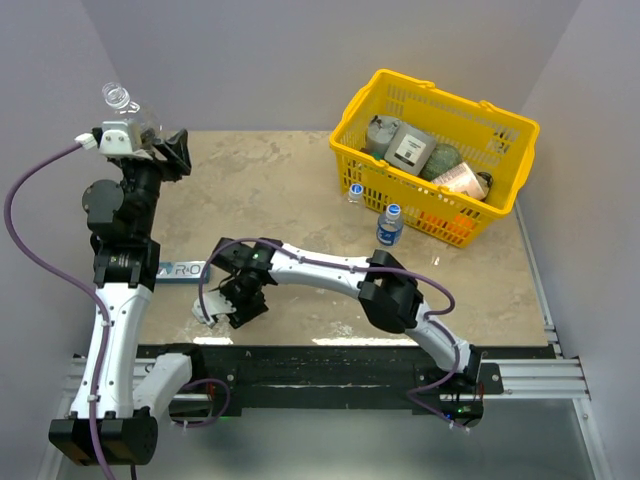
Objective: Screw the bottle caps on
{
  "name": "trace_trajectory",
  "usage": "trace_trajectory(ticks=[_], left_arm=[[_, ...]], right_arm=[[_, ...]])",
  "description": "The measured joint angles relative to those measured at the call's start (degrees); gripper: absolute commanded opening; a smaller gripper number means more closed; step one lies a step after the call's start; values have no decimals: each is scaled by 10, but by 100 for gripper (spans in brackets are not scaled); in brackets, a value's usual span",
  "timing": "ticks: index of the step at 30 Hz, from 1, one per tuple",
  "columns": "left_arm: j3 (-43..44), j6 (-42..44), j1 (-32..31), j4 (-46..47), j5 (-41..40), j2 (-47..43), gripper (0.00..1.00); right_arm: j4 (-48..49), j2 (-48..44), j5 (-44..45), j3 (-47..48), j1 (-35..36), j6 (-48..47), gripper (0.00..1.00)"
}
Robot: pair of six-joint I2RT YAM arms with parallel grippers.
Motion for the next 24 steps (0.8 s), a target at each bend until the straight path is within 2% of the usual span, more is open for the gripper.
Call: trace_trajectory(ticks=[11,24], left_arm=[[-2,-9,0,-5,10,-2,0],[-13,-22,0,-5,19,-1,0]], right_arm=[[6,42,0,24,10,0,58],[21,51,0,32,2,0,53]])
